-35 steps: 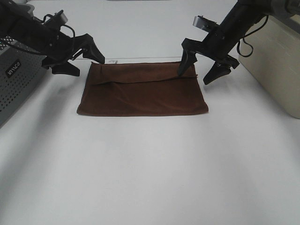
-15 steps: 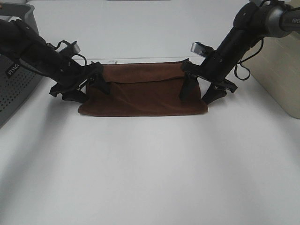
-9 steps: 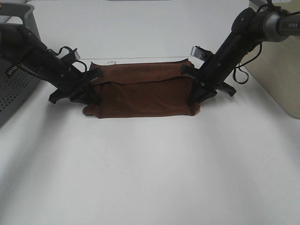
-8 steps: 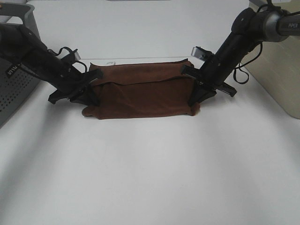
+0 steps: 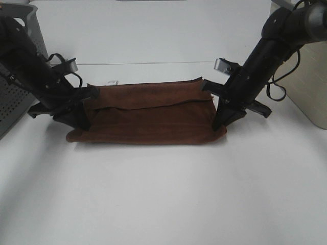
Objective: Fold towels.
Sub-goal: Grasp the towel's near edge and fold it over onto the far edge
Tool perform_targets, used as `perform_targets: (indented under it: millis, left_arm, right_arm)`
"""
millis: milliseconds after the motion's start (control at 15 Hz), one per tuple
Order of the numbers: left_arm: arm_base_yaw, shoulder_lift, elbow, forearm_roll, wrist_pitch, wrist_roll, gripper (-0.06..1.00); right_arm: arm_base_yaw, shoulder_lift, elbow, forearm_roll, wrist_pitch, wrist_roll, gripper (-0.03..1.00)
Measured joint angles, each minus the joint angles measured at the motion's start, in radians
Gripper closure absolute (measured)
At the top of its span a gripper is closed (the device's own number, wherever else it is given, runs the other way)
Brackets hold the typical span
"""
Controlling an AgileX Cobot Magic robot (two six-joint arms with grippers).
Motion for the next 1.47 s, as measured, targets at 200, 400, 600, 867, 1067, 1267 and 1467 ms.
perform_targets:
  millis: [200, 400, 600, 867, 1067, 1267, 1467]
  left_arm:
    - [-0.001, -0.067, 0.171, 0.008, 0.005, 0.008, 0.92]
    - [-0.001, -0.092, 0.168, 0.011, 0.031, 0.012, 0.92]
    - [0.012, -0.096, 0.063, 0.014, 0.052, -0.045, 0.92]
    - [0.049, -0.078, -0.117, 0.017, 0.045, -0.125, 0.92]
    - [0.052, 0.0, -0.206, 0.02, -0.024, -0.131, 0.92]
    - [0.052, 0.074, -0.24, 0.027, -0.102, -0.131, 0.83]
    - [0.052, 0.102, -0.243, 0.034, -0.14, -0.12, 0.33]
  right_arm:
    - [0.047, -0.088, 0.228, 0.033, -0.11, -0.044, 0.97]
    - [0.051, -0.126, 0.233, 0.044, -0.122, -0.05, 0.97]
    - [0.051, -0.136, 0.139, 0.043, -0.114, -0.052, 0.97]
    - [0.051, -0.083, -0.077, 0.014, -0.113, -0.021, 0.97]
    - [0.051, 0.014, -0.226, -0.01, -0.114, 0.01, 0.97]
    - [0.051, 0.087, -0.266, -0.01, -0.142, 0.011, 0.96]
    - [0.051, 0.109, -0.266, -0.01, -0.177, 0.011, 0.61]
